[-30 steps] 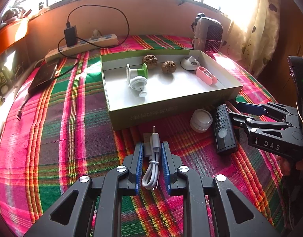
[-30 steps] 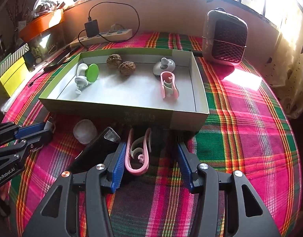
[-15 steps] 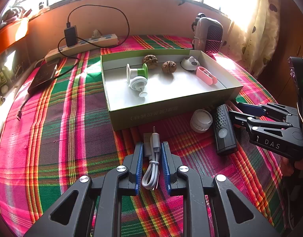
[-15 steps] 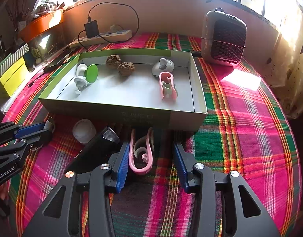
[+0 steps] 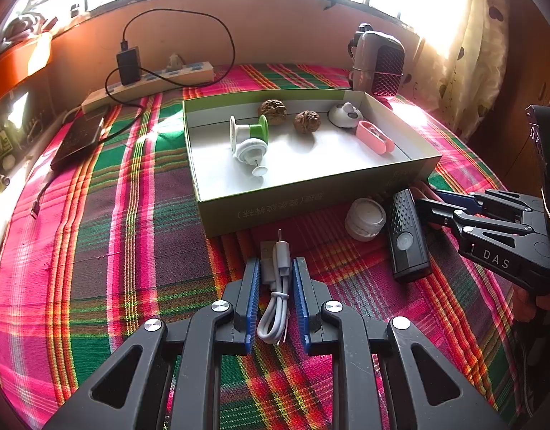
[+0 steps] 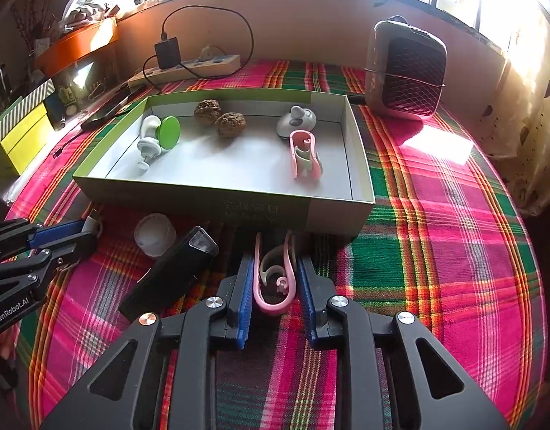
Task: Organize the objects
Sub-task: 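Close the right gripper on the pink clip while the left gripper holds the cable, then lift the cable with the left gripper and the pink clip with the right toward the box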
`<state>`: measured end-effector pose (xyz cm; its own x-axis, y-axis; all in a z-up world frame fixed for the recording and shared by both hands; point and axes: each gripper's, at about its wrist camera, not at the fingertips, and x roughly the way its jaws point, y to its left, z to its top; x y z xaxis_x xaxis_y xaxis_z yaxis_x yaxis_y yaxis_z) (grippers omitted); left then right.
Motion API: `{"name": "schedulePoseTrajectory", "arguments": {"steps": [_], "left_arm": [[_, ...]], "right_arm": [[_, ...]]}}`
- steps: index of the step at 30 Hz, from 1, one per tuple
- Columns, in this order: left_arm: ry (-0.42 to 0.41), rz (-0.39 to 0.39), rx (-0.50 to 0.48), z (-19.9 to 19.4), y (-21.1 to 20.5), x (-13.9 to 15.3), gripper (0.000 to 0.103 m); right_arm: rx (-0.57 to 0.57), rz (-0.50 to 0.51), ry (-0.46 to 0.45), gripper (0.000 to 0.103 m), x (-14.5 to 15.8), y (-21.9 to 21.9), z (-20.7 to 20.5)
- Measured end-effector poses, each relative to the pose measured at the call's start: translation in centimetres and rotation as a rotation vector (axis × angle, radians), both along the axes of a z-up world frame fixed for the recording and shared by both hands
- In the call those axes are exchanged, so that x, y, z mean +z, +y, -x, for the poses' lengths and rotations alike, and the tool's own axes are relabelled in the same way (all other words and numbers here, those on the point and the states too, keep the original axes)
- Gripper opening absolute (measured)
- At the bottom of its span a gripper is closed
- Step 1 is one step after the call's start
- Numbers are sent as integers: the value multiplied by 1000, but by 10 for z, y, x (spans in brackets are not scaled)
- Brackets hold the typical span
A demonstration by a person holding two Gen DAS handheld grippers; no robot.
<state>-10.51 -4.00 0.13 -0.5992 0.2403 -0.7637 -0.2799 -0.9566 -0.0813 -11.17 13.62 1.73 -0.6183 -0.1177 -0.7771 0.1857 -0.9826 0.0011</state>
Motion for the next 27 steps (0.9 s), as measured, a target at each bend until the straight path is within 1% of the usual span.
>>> {"name": "schedulePoseTrajectory", "arguments": {"steps": [27], "left_arm": [[4,11,5,1,2,1,16]], "right_arm": [[-8,5,-1,24,0,2,0]]}}
